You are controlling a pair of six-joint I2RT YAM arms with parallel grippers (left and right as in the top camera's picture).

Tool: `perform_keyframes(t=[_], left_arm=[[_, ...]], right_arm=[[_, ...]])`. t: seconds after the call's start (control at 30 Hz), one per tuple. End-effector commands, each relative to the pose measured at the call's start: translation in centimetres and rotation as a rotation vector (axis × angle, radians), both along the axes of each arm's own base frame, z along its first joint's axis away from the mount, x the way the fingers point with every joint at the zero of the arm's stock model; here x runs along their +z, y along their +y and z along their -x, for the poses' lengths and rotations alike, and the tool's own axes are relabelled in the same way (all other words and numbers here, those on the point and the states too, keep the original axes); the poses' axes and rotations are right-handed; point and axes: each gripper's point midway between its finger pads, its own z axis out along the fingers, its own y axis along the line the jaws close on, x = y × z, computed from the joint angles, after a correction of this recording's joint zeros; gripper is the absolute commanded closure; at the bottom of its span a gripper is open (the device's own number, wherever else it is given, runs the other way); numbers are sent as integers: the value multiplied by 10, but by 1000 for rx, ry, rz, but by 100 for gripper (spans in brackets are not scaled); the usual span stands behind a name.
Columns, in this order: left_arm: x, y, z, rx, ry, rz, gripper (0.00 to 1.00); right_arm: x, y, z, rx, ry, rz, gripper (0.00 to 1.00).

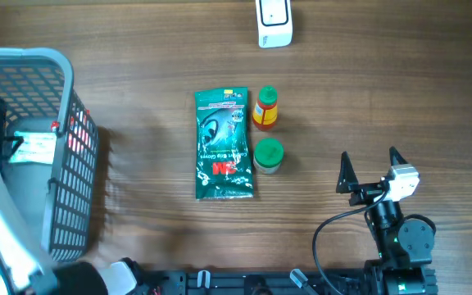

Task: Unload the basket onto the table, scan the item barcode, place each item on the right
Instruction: 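Reach into the basket and grasp the light-green wipes packet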

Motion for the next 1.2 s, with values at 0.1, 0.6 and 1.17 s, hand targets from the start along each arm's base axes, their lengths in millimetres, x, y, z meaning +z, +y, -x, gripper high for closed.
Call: perform_keyframes(t=[0.1,0.6,1.17], left_arm=[[-109,6,-41,-147,-16,148,3],[-217,19,-63,-185,-69,101,2],[-184,23,-72,-277,-92,32,96]], right_arm=[[0,-1,0,-6,-4,11,0],[0,-1,0,-6,-4,10,0],[0,-1,0,-6,-4,10,0]])
